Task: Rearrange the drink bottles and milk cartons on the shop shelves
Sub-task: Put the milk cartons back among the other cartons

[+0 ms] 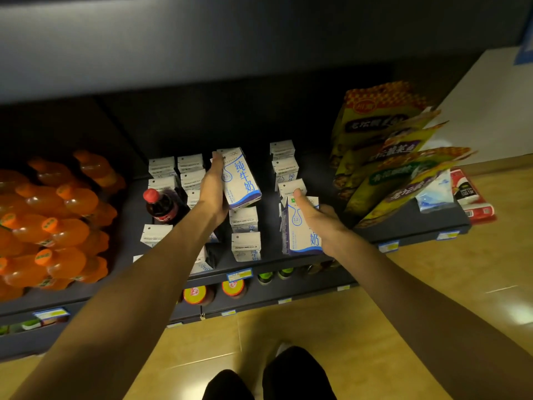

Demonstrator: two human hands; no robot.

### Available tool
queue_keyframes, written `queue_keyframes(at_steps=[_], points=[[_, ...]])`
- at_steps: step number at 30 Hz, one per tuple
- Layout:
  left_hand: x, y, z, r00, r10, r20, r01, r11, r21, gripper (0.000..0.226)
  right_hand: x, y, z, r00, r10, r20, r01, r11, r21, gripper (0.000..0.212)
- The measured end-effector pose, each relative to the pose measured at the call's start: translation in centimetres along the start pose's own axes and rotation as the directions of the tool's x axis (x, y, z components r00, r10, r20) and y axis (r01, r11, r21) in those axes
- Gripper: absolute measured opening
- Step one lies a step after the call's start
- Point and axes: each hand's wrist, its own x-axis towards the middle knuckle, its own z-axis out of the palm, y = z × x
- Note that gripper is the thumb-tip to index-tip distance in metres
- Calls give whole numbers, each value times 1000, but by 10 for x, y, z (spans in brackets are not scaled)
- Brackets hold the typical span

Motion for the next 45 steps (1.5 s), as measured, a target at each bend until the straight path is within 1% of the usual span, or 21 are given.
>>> queue_keyframes(at_steps=[4,8,11,13,15,17,19,21,23,26,29,34,37,41,45], points=[[-17,16,3,999,36,13,-37,999,36,58,-9,-11,-1,1000,-2,-11,2,1000,9,33],[-42,40,1,996,89,20,-90,996,28,51,-16,-22,0,1000,-10,7,10,1000,14,31],[-66,54,-3,994,107,19,-107,994,0,57,-19,-32,2,1000,-25,10,25,1000,3,30],[-80,60,-12,993,118,-3,-118,993,-24,55,-18,-37,4,999,-40,8,40,999,22,30],[-94,63,-23,992,119,-32,-120,991,-51,55,-12,-42,8,997,-71,10,70,995,67,27],[-109,67,-35,994,95,-44,-99,991,-86,61,-3,-47,11,991,-132,3,132,989,71,27],[-123,70,-47,995,84,-50,-89,991,-100,63,4,-51,17,979,-201,12,200,978,49,38],[-137,71,-59,995,80,-62,-84,994,-68,62,7,-57,25,957,-289,3,289,957,-3,43],[-152,70,-69,995,67,-73,-71,996,-58,59,12,-64,34,924,-382,-10,379,919,-107,41],[-169,65,-82,998,21,-67,-25,998,-61,64,24,-67,49,871,-491,31,474,821,-319,47],[-181,56,-97,998,21,-56,-23,999,-48,69,35,-63,68,824,-562,76,535,724,-435,54],[-193,46,-120,997,66,-33,-67,997,-42,60,66,-48,95,823,-541,170,535,641,-551,58],[-192,41,-132,996,91,-15,-91,996,-14,61,89,-31,106,834,-516,194,518,612,-598,60],[-184,35,-140,992,124,-2,-124,992,2,71,123,-8,114,846,-503,177,498,626,-600,67],[-173,27,-147,988,152,25,-151,988,-30,64,127,-2,121,854,-493,166,482,631,-608,69]])
